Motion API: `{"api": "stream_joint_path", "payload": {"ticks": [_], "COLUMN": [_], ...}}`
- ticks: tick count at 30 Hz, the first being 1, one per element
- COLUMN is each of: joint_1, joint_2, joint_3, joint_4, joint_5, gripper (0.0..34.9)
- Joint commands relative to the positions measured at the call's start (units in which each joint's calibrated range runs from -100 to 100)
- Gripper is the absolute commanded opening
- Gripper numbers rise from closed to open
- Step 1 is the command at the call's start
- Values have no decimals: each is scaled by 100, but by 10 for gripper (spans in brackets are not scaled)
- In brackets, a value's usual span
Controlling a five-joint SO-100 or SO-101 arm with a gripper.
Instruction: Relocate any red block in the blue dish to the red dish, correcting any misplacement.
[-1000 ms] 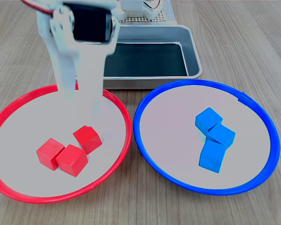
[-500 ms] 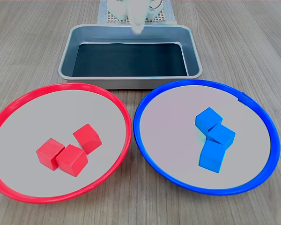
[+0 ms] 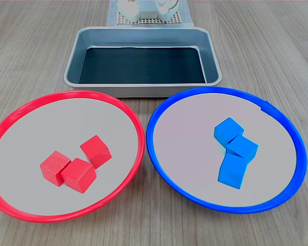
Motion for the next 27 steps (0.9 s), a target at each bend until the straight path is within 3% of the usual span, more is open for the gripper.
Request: {"api": "stream_joint_path", "payload": {"ticks": [1,13,27], "joint_1": [-33,33,99], "joint_2": [-1022,-2344,-2916], "joint_3": [686,1450,1869], "joint_4": [309,1621,1960], "joint_5": [10,-10,-49], "gripper": [4,4,4]}}
